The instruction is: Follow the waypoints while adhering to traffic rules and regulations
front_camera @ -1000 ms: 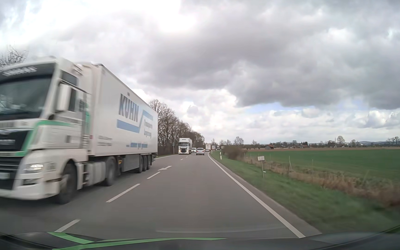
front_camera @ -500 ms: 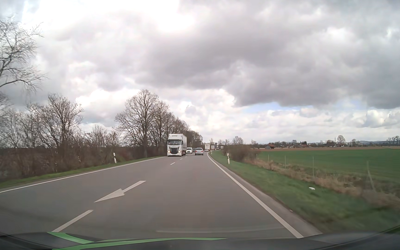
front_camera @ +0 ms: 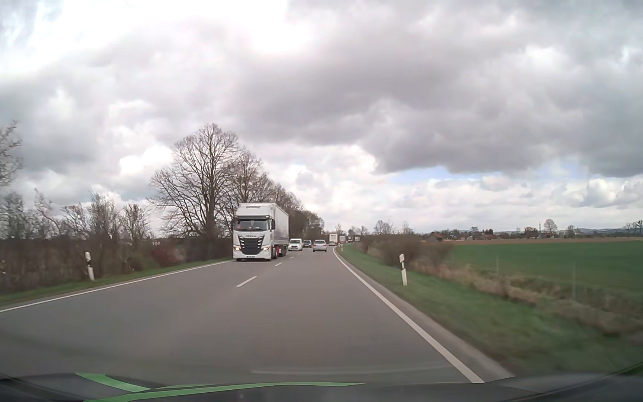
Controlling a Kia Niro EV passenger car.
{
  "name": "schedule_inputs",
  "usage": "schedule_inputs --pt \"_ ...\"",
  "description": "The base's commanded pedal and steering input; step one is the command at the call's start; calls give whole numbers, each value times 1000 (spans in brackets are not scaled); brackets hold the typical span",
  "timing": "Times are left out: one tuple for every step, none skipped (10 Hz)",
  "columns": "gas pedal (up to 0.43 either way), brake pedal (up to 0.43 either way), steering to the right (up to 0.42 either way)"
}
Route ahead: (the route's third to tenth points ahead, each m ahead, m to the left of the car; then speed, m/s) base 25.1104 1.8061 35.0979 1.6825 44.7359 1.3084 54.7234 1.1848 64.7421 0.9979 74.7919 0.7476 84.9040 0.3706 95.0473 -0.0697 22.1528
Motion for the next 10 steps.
schedule_inputs --pt "150 0 3" --pt "150 0 3" --pt "150 0 3" --pt "150 0 3" --pt "150 0 3" --pt "150 0 3" --pt "150 0 3" --pt "150 0 2" --pt "150 0 2" --pt "150 0 1"
